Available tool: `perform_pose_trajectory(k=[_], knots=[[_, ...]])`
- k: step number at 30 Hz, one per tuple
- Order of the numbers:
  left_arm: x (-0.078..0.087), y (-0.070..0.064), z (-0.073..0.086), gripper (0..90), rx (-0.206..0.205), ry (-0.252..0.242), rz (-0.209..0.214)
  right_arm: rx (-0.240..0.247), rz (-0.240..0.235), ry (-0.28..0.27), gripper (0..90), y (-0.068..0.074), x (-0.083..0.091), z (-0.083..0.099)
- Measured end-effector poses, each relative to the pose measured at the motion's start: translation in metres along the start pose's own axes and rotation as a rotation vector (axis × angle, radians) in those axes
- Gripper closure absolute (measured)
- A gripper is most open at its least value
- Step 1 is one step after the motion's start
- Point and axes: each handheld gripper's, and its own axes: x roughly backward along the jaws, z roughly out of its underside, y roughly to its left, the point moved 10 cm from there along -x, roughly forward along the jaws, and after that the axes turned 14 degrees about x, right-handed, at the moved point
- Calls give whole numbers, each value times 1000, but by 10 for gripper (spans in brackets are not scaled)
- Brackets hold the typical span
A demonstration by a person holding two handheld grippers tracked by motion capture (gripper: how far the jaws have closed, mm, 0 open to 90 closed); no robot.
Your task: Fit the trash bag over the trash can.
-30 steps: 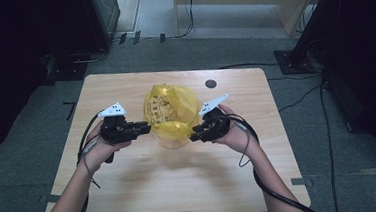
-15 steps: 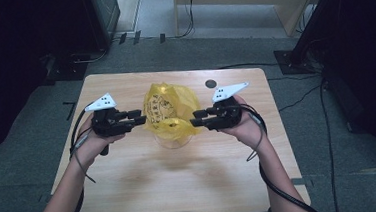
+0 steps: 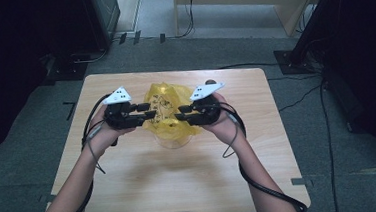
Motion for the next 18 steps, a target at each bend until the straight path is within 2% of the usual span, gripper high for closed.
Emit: perform_pose_trajectory(k=[2, 5, 9, 13, 16, 18], knots=[[-4, -3, -2, 561, -10, -1, 4, 13, 3, 17, 619, 0, -8, -1], [-11, -1, -6, 519, -56, 6, -25, 24, 31, 61, 546, -6, -17, 2], [-17, 9, -10, 457, -57, -5, -70, 43, 102, 89, 434, -21, -20, 6], [-18, 16, -12, 434, -50, -20, -91, 31, 147, 77, 377, -34, -17, 8], [-20, 22, -14, 416, -65, -28, -126, 48, 181, 72, 357, -43, -15, 9], [-21, 23, -15, 409, -62, -33, -127, 59, 201, 61, 356, -48, -13, 8]])
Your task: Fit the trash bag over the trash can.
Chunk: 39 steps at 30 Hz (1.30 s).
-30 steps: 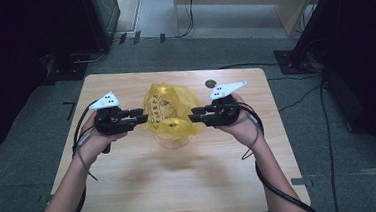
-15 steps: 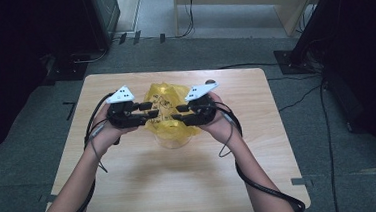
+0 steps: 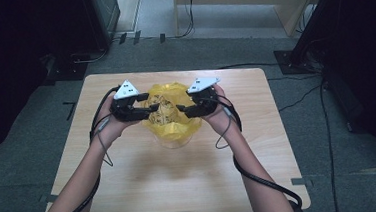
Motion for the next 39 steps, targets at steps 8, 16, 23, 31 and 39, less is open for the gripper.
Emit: perform_pose_trajectory(k=[8, 16, 23, 31, 39], knots=[[-8, 5, -3, 402, -11, -11, -28, 22, 55, -13, 346, -13, -3, -2], [-17, 11, -2, 395, -17, -6, -57, 5, 66, -26, 315, -20, -11, 2], [-25, 15, -1, 375, 14, 3, -49, -82, -15, -30, 293, -21, -19, 5], [-28, 18, 2, 375, 48, 31, -19, -122, -138, 31, 261, -9, -24, 16], [-25, 16, 12, 412, 72, 77, 37, -165, -236, 50, 178, 5, -23, 25]])
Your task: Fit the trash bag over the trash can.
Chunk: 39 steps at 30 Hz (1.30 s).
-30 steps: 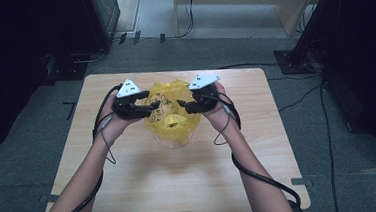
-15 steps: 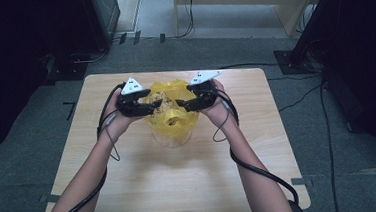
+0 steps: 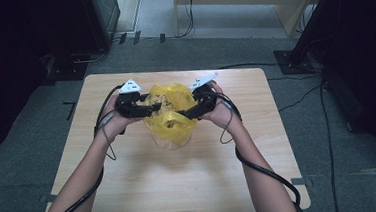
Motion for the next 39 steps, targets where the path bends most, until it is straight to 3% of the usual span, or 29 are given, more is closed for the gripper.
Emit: perform_pose_trajectory(k=[6, 8, 13, 17, 20, 22, 25, 28, 33, 39], knots=[[3, -4, 9, 449, 19, 68, 38, 16, -59, 42, 156, 11, 1, 5], [2, -4, 10, 448, 1, 70, 36, 8, -72, 41, 156, 12, 1, 5], [2, -3, 9, 438, -1, 65, 49, -30, -96, 28, 146, 13, 0, 7], [2, -3, 13, 423, -56, 49, 58, -62, -107, 43, 151, 13, 0, 10], [3, -3, 12, 380, -53, 56, 50, -29, -84, 46, 161, 12, 1, 9], [7, -7, 3, 376, -26, 9, 72, 69, -16, 26, 160, 10, 5, 4], [13, -7, -6, 376, -70, -13, 51, 115, 32, -21, 160, 8, 14, -5], [15, -9, -13, 380, -78, -28, 48, 121, 45, -36, 167, 7, 20, -9], [10, -12, -19, 374, -96, -32, 42, 178, 59, -49, 167, 10, 20, -20], [-3, -6, -22, 370, -71, 0, 44, 150, 47, -53, 153, 1, 8, -25]])
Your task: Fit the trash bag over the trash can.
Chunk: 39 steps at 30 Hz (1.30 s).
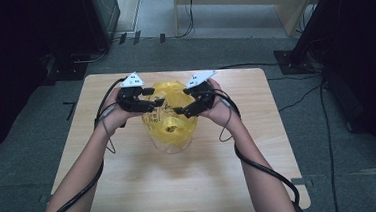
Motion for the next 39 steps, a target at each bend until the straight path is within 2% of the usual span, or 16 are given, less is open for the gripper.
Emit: perform_pose_trajectory(k=[4, 9, 12, 15, 18, 20, 21, 23, 24, 26, 29, 34, 39], knots=[[-4, 4, 2, 373, 41, 8, 19, -73, -44, -33, 152, -4, -4, 3], [-6, 4, 5, 375, 77, 18, 38, -84, -100, 15, 155, 0, -8, 15], [-7, 4, 7, 380, 125, 28, 54, -75, -126, 66, 159, 5, -9, 25], [-5, 5, 8, 379, 142, 30, 62, -95, -131, 60, 159, 8, -8, 27], [1, 8, 8, 380, 119, 23, 50, -123, -141, 51, 151, 12, -7, 28], [5, 14, 12, 387, 86, 46, 16, -146, -154, 60, 146, 15, -6, 29], [6, 16, 16, 399, 87, 57, 10, -136, -150, 65, 147, 16, -5, 30], [7, 18, 23, 410, 97, 90, 26, -69, -128, 67, 149, 16, -2, 29], [7, 19, 26, 410, 85, 100, 23, -41, -117, 56, 149, 15, -2, 27], [8, 19, 29, 395, 89, 107, 30, -35, -94, 16, 148, 13, 2, 22], [10, 19, 28, 379, 84, 96, 37, -48, -72, -31, 148, 10, 11, 14], [20, 14, 13, 353, 70, 38, 50, -21, -57, -56, 149, 13, 24, 5], [30, 12, 1, 348, 36, -6, 31, -31, -28, -85, 153, 12, 34, 1]])
